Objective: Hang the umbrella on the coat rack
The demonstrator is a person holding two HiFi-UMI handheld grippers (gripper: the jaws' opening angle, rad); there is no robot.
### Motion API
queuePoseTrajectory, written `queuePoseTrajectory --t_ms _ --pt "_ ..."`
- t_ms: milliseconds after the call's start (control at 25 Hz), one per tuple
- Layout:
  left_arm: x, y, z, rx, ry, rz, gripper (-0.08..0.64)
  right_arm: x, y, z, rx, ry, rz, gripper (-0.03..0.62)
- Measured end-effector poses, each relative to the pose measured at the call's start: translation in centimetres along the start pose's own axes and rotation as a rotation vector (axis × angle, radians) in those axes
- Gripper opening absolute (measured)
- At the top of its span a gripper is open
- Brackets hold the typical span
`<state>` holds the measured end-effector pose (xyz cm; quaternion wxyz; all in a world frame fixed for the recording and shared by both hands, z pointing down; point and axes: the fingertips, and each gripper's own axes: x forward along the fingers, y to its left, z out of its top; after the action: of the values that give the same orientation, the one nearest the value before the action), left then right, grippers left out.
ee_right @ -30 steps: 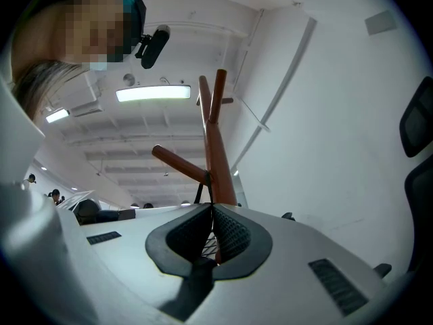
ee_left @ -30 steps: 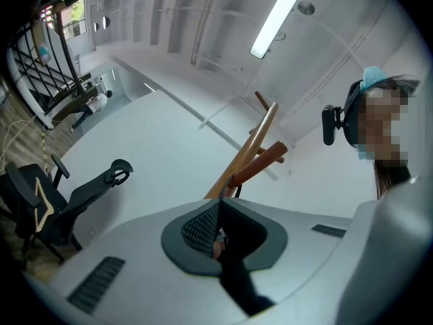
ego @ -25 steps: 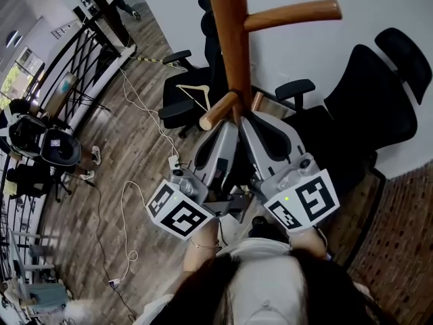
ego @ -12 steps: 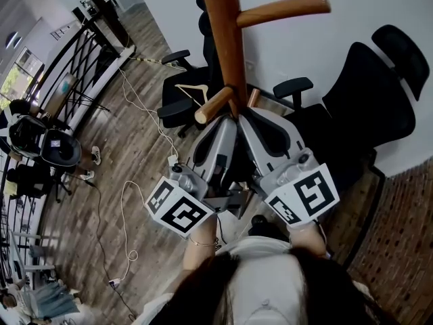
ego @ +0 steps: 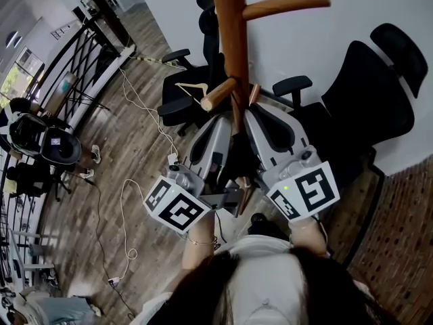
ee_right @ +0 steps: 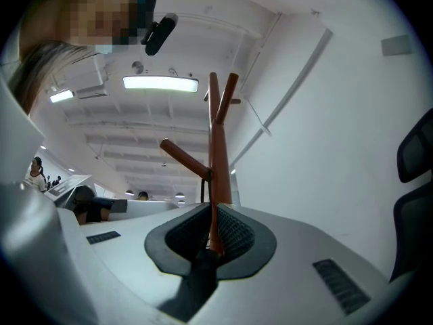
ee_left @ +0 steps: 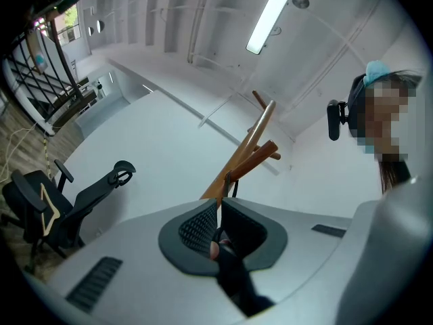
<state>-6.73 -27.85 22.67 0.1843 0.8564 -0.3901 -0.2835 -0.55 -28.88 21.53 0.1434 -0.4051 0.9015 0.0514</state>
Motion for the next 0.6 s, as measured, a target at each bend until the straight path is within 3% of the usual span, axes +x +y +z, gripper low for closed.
queuePoseTrajectory --t_ms 600 --pt "-2.4 -1.3 -1.1 0.053 0.038 0.038 0.014 -2.8 -0.2 0.0 0.032 0.014 -0.071 0.04"
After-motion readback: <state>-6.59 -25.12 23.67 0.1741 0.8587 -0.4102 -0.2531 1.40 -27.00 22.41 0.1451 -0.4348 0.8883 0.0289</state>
